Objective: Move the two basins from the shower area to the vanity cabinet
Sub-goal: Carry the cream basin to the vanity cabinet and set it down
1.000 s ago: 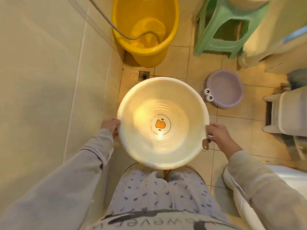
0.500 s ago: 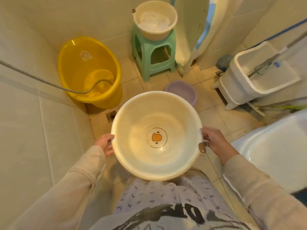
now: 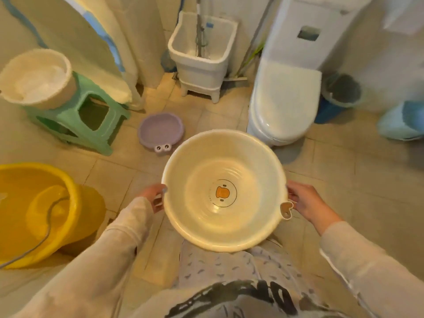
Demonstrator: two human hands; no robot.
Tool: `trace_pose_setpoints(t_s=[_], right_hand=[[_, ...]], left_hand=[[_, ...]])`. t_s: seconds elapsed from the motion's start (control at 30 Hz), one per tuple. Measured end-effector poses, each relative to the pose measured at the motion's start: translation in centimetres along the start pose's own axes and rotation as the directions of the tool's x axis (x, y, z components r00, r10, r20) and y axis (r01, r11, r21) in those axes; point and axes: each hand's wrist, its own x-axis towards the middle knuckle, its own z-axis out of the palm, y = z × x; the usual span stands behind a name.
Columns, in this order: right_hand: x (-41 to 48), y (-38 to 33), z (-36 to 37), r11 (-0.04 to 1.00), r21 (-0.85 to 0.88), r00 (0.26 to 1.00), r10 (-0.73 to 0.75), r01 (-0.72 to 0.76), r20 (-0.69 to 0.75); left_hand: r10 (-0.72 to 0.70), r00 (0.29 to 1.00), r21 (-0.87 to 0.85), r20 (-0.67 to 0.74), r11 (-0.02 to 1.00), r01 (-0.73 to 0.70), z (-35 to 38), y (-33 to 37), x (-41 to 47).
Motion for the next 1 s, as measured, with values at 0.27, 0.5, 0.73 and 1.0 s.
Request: trace_pose_setpoints(t_s=[0.27,0.5,0.73,1.0], right_hand=[[-3.7,6.5,-13.2,0.923,0.384,0.945,0.126,-0.001,-0.301],[-5.5,10.6,-22.5,0.824,0.566,0.890,0.234,0.033,-0.392],[-6.6,13.5,-34.6,0.749,0.658,0.852,0.296,0.073,-0.432],[-7.6,15.6,-49.9,0.729,0.670,0.768,0.345,0.143,-0.540]], left_hand=[[0.045,0.968,0.317,0.247,0.940,-0.125,14.6,2.1,-3.6],[0.085,0.933,0.474,0.350,0.843,-0.254,26.8,-0.7,-8.1],[0.041,0.914,0.597,0.405,0.745,-0.298,40.6,-6.9,-12.1],[-0.034,0.884,0.675,0.467,0.659,-0.331,56.9,-15.2,-17.1]])
